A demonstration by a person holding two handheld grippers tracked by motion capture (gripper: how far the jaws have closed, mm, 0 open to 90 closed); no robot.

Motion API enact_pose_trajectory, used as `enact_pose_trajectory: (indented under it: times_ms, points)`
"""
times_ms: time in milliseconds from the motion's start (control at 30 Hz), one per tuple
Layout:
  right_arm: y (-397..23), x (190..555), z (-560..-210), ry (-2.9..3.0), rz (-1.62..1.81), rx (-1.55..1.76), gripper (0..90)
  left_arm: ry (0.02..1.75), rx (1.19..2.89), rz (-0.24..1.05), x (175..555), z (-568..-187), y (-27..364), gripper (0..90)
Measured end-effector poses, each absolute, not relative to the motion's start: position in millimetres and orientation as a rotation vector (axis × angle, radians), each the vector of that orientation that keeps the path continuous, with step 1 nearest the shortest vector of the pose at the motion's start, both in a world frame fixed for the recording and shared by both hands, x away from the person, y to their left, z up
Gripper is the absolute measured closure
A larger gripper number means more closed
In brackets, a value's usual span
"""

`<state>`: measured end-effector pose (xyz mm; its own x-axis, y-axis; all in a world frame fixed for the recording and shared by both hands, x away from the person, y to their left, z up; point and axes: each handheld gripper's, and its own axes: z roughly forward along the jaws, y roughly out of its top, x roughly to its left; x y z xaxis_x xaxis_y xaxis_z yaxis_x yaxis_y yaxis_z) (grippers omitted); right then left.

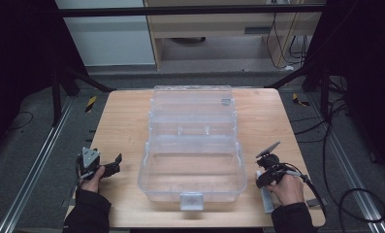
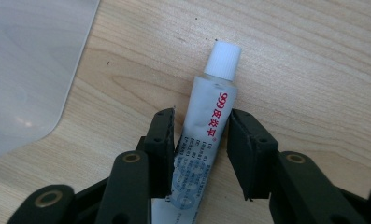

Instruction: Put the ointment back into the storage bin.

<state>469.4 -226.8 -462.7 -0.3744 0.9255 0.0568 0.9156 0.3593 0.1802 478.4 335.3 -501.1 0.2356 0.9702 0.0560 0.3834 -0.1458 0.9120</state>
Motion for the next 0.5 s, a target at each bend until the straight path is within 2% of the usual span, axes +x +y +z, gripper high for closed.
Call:
enact_pose_trajectory:
  times_ms: [300,500]
  points:
    - [-223.5,469.6,-466.1,2.558,0.256,1.725,68.9,1.272,1.681,0.892,478.4,-501.1,335.3,1.5]
    - [-223.6,470.2,-466.3,2.565,0.247,1.715,69.4,1.272,1.681,0.892,478.5,-501.1,335.2,1.5]
